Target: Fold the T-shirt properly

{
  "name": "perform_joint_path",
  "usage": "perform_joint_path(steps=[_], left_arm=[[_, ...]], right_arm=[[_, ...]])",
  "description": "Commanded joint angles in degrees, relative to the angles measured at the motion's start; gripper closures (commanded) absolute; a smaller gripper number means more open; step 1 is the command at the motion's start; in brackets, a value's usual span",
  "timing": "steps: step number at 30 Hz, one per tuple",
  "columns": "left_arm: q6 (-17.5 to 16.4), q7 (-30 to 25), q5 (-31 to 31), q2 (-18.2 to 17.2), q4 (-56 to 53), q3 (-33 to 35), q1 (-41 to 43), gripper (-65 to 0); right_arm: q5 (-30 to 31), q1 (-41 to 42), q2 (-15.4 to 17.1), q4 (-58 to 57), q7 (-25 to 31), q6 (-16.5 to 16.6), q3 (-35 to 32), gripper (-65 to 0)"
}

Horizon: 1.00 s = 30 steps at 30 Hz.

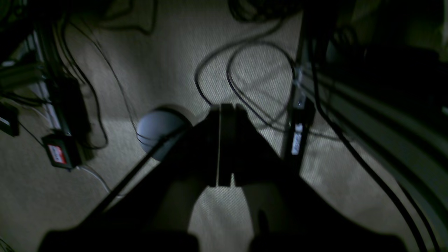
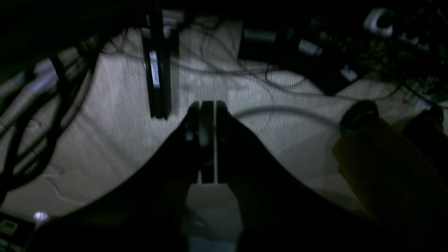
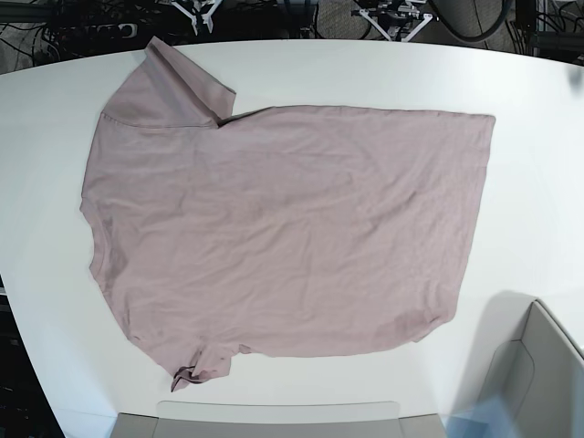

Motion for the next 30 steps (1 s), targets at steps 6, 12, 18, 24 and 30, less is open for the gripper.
perform_joint_path(steps=[6,12,18,24,30], left_arm=[[0.4,0.0,-0.3,1.4,2.7,-2.1,2.1,-0.2],[0.4,0.0,-0.2,2.2,12.2,-7.6,7.7,-0.2],[0.4,0.0,-0.2,2.1,18.5,-9.1,11.1,-0.2],[0.4,-0.1,-0.2,2.0,26.9,-8.9,14.8,-0.2],[0.3,-0.1,-0.3,2.3,29.0,-8.8,15.6,-0.3]], right_arm=[[0.3,-0.6,0.5,0.4,0.3,6.0,0.1,0.0],[0.3,-2.1,0.0,1.1,0.5,8.1,0.2,0.0],[0.3,-5.7,0.6,7.9,1.2,12.8,0.1,0.0],[0.3,-7.1,0.6,8.4,1.1,13.6,0.0,0.0],[0.3,-7.7,1.3,8.5,1.4,13.6,0.0,0.0]])
